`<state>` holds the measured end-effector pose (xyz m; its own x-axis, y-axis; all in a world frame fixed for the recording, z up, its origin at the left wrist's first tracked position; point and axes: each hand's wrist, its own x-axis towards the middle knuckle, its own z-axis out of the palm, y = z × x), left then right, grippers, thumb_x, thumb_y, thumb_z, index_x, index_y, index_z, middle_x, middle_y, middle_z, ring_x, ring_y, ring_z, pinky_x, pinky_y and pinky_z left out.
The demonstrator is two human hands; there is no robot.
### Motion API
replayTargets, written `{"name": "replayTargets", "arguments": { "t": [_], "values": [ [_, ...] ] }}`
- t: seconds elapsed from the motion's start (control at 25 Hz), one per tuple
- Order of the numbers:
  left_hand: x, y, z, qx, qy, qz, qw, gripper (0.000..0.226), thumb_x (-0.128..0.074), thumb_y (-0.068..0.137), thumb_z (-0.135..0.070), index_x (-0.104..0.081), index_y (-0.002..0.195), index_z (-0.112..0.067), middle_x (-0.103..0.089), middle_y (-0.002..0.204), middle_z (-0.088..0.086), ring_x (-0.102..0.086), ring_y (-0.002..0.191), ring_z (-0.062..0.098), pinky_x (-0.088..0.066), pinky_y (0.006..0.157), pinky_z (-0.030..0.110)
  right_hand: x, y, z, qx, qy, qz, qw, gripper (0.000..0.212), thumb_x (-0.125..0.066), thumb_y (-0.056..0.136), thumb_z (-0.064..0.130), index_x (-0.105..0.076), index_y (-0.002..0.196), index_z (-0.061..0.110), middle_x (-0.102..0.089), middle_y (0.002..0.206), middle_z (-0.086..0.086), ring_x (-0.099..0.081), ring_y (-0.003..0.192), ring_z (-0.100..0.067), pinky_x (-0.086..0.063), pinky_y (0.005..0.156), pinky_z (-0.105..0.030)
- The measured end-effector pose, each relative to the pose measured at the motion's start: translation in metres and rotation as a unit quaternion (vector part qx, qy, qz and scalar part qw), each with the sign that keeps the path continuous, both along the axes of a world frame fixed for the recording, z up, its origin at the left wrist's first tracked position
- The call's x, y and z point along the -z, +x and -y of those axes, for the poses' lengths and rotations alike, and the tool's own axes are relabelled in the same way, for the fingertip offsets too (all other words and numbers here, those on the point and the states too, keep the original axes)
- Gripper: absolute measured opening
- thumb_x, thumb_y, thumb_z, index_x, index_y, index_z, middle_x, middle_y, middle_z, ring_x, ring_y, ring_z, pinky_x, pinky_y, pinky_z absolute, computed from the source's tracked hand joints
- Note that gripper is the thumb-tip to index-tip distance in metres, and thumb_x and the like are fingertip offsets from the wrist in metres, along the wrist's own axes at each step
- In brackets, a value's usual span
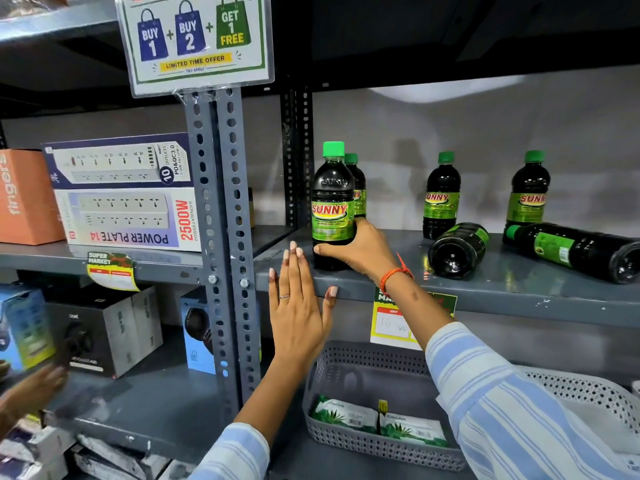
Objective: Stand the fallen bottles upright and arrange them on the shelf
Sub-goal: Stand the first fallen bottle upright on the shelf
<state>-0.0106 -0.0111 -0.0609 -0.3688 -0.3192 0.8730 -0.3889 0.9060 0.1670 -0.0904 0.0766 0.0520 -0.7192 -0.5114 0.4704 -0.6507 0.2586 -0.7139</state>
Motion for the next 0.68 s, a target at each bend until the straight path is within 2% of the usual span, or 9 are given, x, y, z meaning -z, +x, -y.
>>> {"name": "replayTargets", "arguments": {
  "t": [0.12, 0.24, 0.4, 0.48, 0.56, 0.6, 0.68],
  "values": [
    [0.002, -0.003, 0.001, -0.005, 0.003, -0.008, 1.000, 0.072, -0.006, 0.098, -0.054, 0.001, 0.148, -0.003, -0.009, 0.157, 0.017, -0.006, 0.146, 0.023, -0.007, 0.117, 0.046, 0.001, 0.005, -0.002, -0.016, 0.009, 0.003, 1.000, 0.071, -0.082, 0.064, 0.046, -0.056, 0.121, 0.013, -0.067, 0.122, -0.005, -0.061, 0.113, -0.024, -0.051, 0.096, -0.036],
    [0.006, -0.006, -0.001, 0.011, -0.017, -0.014, 1.000, 0.069, -0.006, 0.098, -0.054, 0.009, 0.148, -0.008, 0.000, 0.157, 0.013, 0.000, 0.146, 0.023, -0.001, 0.117, 0.049, -0.002, 0.014, -0.013, -0.043, -0.006, 0.009, 0.999, 0.064, -0.073, 0.073, 0.055, -0.057, 0.120, 0.015, -0.066, 0.112, 0.000, -0.061, 0.107, -0.018, -0.049, 0.093, -0.032],
    [0.005, -0.012, -0.006, 0.074, -0.086, -0.011, 0.993, 0.064, -0.006, 0.098, -0.054, 0.006, 0.149, -0.018, 0.018, 0.158, -0.002, 0.004, 0.146, 0.017, 0.007, 0.116, 0.048, -0.023, 0.017, -0.039, 0.039, -0.105, -0.069, 0.991, 0.047, -0.058, 0.089, 0.047, -0.060, 0.116, 0.008, -0.068, 0.105, -0.006, -0.064, 0.104, -0.023, -0.051, 0.092, -0.036],
    [0.001, -0.014, -0.015, 0.116, -0.114, -0.001, 0.987, 0.064, -0.007, 0.097, -0.055, -0.003, 0.150, -0.020, 0.008, 0.159, -0.002, -0.002, 0.146, 0.017, 0.004, 0.117, 0.047, -0.034, 0.007, -0.057, 0.121, -0.100, -0.143, 0.977, 0.046, -0.058, 0.089, 0.044, -0.063, 0.114, 0.005, -0.068, 0.112, -0.012, -0.063, 0.106, -0.026, -0.050, 0.093, -0.037],
    [-0.003, -0.016, -0.028, 0.162, -0.125, 0.001, 0.979, 0.065, -0.009, 0.097, -0.053, -0.024, 0.148, -0.015, -0.018, 0.157, 0.003, -0.016, 0.144, 0.019, -0.005, 0.117, 0.046, -0.039, -0.015, -0.079, 0.223, -0.017, -0.192, 0.956, 0.051, -0.057, 0.088, 0.046, -0.064, 0.112, 0.002, -0.063, 0.118, -0.019, -0.058, 0.111, -0.035, -0.045, 0.094, -0.038],
    [-0.005, -0.018, -0.034, 0.181, -0.124, -0.005, 0.976, 0.066, -0.011, 0.098, -0.052, -0.038, 0.143, -0.011, -0.034, 0.151, 0.007, -0.028, 0.140, 0.021, -0.012, 0.117, 0.045, -0.040, -0.026, -0.092, 0.261, 0.047, -0.184, 0.946, 0.054, -0.056, 0.087, 0.048, -0.063, 0.112, 0.000, -0.060, 0.121, -0.024, -0.055, 0.113, -0.038, -0.043, 0.096, -0.039],
    [-0.010, -0.021, -0.044, 0.198, -0.113, -0.029, 0.973, 0.067, -0.015, 0.099, -0.050, -0.060, 0.123, -0.006, -0.061, 0.128, 0.010, -0.054, 0.121, 0.026, -0.028, 0.109, 0.042, -0.041, -0.041, -0.114, 0.291, 0.165, -0.121, 0.935, 0.063, -0.058, 0.084, 0.053, -0.061, 0.115, -0.001, -0.056, 0.126, -0.028, -0.052, 0.118, -0.039, -0.041, 0.098, -0.039]
  ]
}}
